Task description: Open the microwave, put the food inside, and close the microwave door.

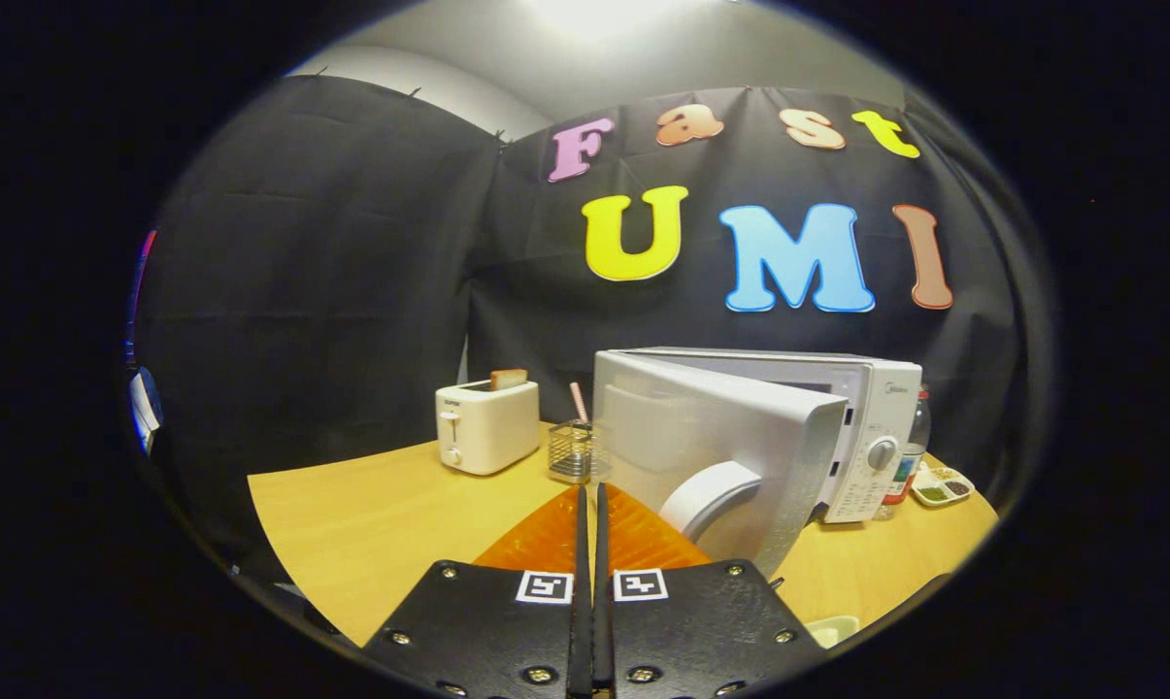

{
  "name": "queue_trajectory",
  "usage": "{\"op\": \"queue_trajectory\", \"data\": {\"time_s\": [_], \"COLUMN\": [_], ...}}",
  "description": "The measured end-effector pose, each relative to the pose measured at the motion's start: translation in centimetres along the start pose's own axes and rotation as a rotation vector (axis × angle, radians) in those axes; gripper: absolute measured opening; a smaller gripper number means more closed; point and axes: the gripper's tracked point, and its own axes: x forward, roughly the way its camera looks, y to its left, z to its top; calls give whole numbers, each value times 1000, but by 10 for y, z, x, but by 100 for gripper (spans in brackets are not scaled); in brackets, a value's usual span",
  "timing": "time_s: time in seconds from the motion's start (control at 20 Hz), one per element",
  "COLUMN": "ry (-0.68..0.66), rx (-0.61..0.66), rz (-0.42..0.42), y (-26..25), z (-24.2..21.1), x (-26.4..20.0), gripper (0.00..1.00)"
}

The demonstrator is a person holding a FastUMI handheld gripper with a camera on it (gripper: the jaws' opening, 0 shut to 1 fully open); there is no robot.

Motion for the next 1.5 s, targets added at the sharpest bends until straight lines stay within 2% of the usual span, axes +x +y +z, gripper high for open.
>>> {"op": "queue_trajectory", "data": {"time_s": [0.5, 0.7, 1.1, 1.2, 1.4, 1.5], "ry": [32, 61, 77, 93, 101, 110], "rx": [56, 80, 115, 143, 103, 132], "rz": [-224, -297, -424, -419, -484, -491], "y": [-128, -165, -206, -205, -210, -210], "z": [0, -10, -9, -10, -9, -10], "x": [43, 64, 99, 113, 127, 132], "gripper": [1, 1, 1, 1, 1, 2]}}
